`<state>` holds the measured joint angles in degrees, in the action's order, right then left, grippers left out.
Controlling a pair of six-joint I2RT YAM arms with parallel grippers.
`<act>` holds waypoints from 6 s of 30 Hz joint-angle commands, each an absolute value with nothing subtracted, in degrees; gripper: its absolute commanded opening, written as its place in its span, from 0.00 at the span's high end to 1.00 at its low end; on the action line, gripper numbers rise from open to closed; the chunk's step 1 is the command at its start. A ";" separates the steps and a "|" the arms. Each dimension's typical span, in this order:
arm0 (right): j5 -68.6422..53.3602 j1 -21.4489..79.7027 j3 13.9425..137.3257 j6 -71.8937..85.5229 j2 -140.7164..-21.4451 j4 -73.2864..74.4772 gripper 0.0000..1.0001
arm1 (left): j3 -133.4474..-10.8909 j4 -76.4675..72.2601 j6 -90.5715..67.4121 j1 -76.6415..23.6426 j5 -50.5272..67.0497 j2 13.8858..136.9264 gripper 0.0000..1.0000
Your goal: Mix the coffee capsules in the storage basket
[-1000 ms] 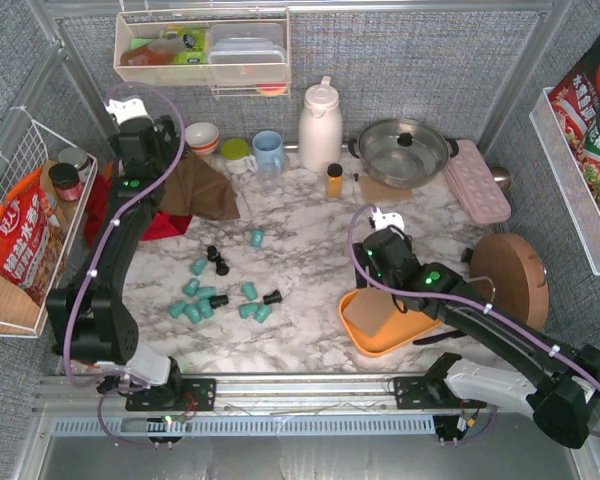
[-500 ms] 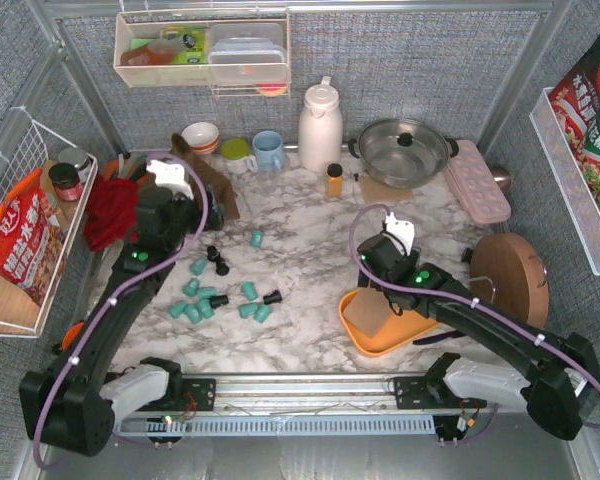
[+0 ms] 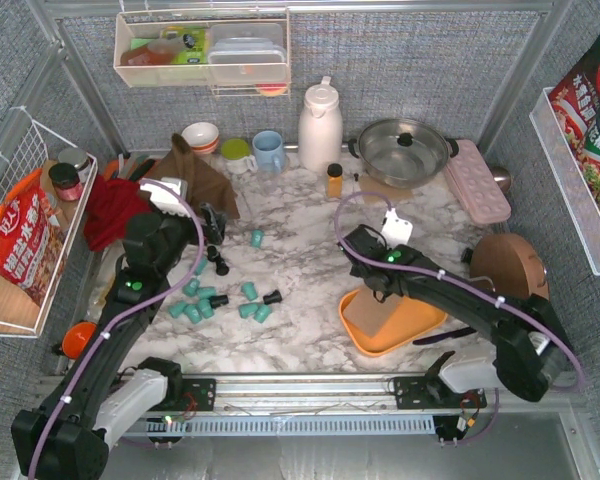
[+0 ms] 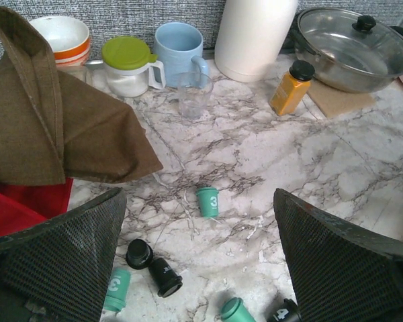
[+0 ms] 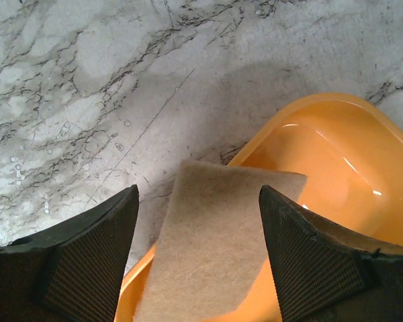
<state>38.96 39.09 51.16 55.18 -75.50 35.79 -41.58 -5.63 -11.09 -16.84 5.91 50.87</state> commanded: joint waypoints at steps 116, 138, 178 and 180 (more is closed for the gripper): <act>30.82 5.41 80.29 -20.77 -109.86 5.30 0.28 | -41.09 -6.64 -10.68 -16.95 2.58 45.07 0.01; -7.79 13.64 63.03 -38.16 -70.56 23.85 0.26 | -41.70 -5.76 -10.62 -16.89 1.85 44.82 0.01; -10.27 29.43 64.86 -74.79 -91.87 50.27 0.51 | -41.22 -6.13 -10.42 -16.94 1.76 43.33 0.01; -10.49 29.44 64.89 -74.84 -92.43 50.42 0.56 | -41.15 -6.09 -10.37 -16.87 1.79 43.33 0.01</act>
